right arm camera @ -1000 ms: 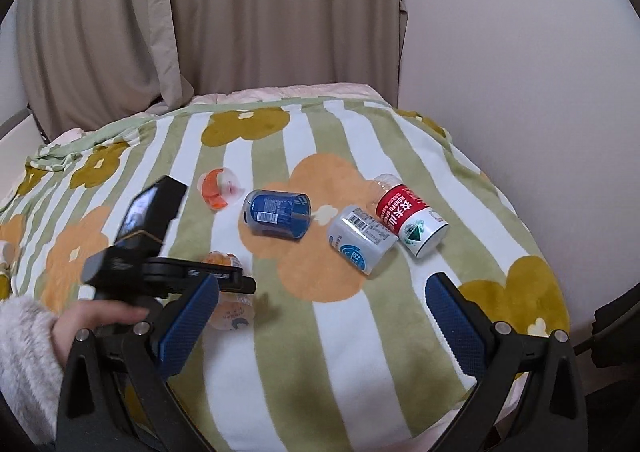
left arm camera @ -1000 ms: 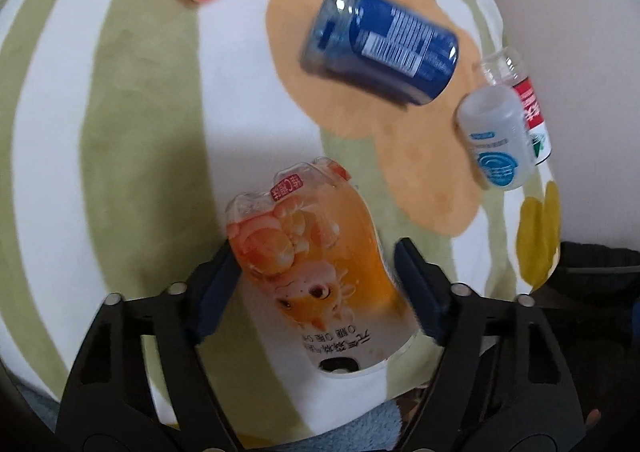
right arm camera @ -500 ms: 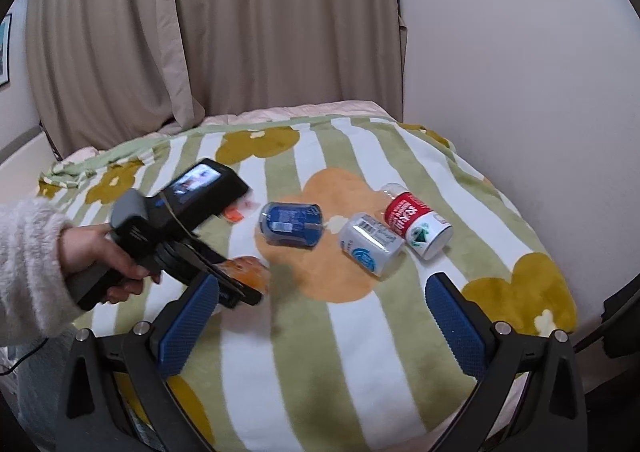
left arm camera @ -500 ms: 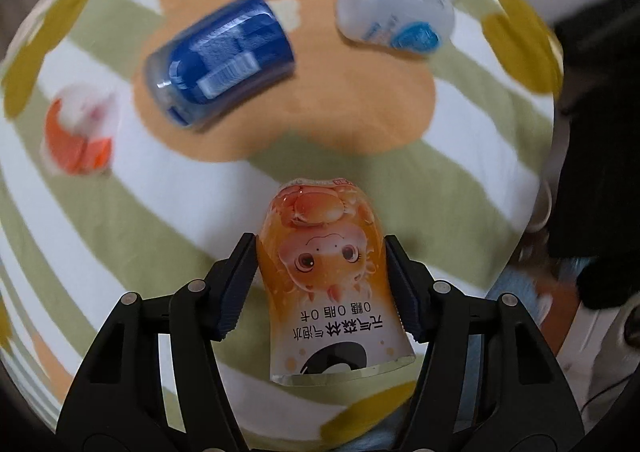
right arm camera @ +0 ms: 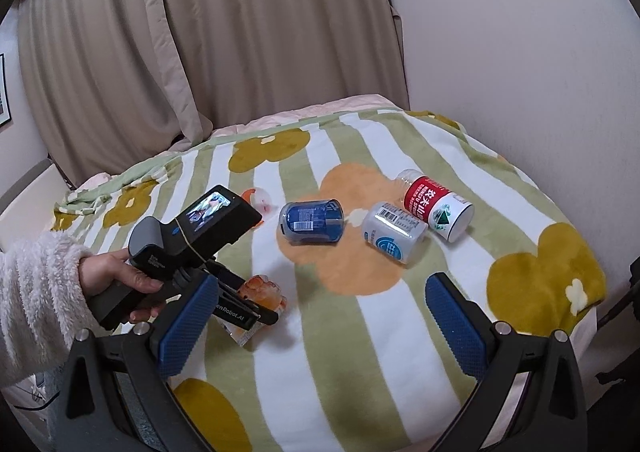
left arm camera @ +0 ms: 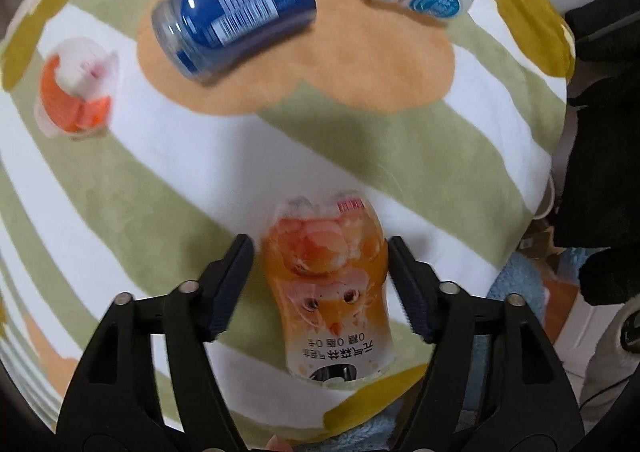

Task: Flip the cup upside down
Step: 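Rotate the held bottle cap-down with the left tool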

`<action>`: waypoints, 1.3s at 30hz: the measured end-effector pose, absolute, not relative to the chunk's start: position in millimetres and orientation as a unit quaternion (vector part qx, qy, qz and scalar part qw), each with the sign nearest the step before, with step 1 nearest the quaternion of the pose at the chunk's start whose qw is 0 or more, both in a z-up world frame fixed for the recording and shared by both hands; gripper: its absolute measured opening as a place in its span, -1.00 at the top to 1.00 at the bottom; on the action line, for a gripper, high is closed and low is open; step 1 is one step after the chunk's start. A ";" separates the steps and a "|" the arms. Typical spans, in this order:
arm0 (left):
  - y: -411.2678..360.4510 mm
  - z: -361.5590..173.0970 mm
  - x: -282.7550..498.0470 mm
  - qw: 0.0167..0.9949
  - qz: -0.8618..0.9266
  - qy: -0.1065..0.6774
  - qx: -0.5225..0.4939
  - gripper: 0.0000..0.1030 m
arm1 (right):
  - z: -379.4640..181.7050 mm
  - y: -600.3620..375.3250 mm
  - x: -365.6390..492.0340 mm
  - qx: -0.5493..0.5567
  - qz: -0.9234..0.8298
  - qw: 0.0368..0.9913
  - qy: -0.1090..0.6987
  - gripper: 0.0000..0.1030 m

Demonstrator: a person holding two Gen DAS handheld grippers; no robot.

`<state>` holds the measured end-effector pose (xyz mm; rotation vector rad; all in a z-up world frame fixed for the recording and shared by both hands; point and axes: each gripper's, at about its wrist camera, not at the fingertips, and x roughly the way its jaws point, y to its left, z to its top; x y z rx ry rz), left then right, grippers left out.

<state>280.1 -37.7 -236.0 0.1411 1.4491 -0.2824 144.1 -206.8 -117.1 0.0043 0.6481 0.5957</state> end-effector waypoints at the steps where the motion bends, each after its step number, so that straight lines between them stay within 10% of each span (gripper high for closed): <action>1: -39.8 -232.5 283.0 0.738 -0.124 0.659 0.072 -0.56 | -116.3 -207.0 143.5 0.001 0.289 0.905 0.312 -1.00; 11: -38.0 -246.1 305.0 0.703 -0.095 0.701 0.075 -0.75 | -116.5 -205.8 142.3 0.009 0.293 0.905 0.308 -1.00; 15: -31.5 -250.4 308.0 0.699 -0.111 0.705 0.046 -0.15 | -119.5 -205.8 141.7 0.013 0.295 0.904 0.311 -1.00; 18: -28.8 -244.8 308.7 0.707 -0.122 0.696 0.041 -0.15 | -122.2 -207.2 142.4 0.017 0.295 0.903 0.312 -1.00; 30: -22.7 -175.5 245.8 0.928 -0.151 0.338 0.045 -0.15 | -132.4 -211.4 135.8 0.040 0.281 0.913 0.291 -1.00; 39: -25.3 -212.2 241.2 0.931 -0.121 0.343 0.017 -0.15 | -157.3 -207.7 131.4 0.020 0.252 0.923 0.290 -1.00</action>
